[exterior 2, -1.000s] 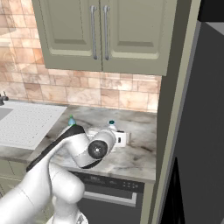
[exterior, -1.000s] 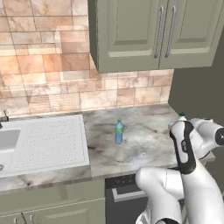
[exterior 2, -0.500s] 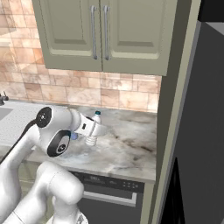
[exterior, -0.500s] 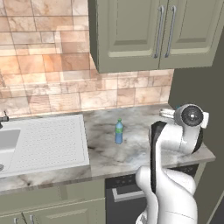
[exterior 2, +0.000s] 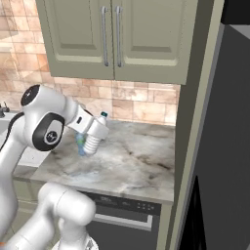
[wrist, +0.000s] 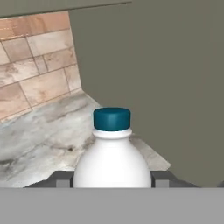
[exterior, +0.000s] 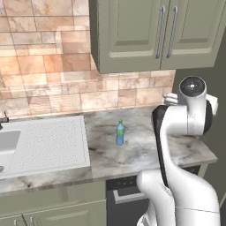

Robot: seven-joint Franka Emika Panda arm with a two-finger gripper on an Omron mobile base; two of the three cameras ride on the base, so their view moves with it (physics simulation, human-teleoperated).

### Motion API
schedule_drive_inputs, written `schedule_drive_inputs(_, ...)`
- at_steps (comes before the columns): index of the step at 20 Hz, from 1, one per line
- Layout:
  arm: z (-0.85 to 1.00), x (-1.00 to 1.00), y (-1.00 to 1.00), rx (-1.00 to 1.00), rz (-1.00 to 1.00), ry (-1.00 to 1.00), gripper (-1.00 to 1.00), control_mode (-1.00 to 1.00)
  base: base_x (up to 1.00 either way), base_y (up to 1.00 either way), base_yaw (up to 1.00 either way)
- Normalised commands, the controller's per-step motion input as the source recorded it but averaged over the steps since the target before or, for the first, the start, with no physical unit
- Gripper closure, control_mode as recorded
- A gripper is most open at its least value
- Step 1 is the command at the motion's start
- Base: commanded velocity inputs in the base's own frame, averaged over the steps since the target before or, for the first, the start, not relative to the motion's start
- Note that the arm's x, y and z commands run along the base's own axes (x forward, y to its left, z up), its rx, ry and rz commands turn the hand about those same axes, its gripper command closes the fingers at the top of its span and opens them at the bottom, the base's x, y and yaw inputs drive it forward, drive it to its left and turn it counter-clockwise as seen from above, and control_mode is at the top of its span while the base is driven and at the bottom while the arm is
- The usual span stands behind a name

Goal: Take the bottled waters from the counter and place them in the freezer to freeze. Close the freezer door after placing the bottles.

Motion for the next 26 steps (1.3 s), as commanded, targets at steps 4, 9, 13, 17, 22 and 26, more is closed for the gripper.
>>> schedule_drive_inputs(4, 0.03, -0.51, 0.04, 0.01, 0.0, 0.01, 1.0, -1.0, 0.0, 0.0, 0.0)
schedule_drive_inputs(9, 0.0, -0.27, 0.15, 0.0, 0.12, -0.05, 1.0, -1.0, 0.0, 0.0, 0.0)
schedule_drive_inputs(13, -0.03, -0.08, 0.21, 0.0, 0.41, -0.05, 1.0, -1.0, 0.0, 0.0, 0.0)
schedule_drive_inputs(17, -0.11, 0.0, 0.14, 0.0, 0.59, -0.08, 1.0, -1.0, 0.0, 0.0, 0.0)
schedule_drive_inputs(22, -0.09, -0.13, 0.12, 0.0, 0.46, -0.21, 1.0, -1.0, 0.0, 0.0, 0.0)
schedule_drive_inputs(26, 0.0, -0.15, 0.14, 0.0, -0.06, -0.27, 1.0, -1.0, 0.0, 0.0, 0.0)
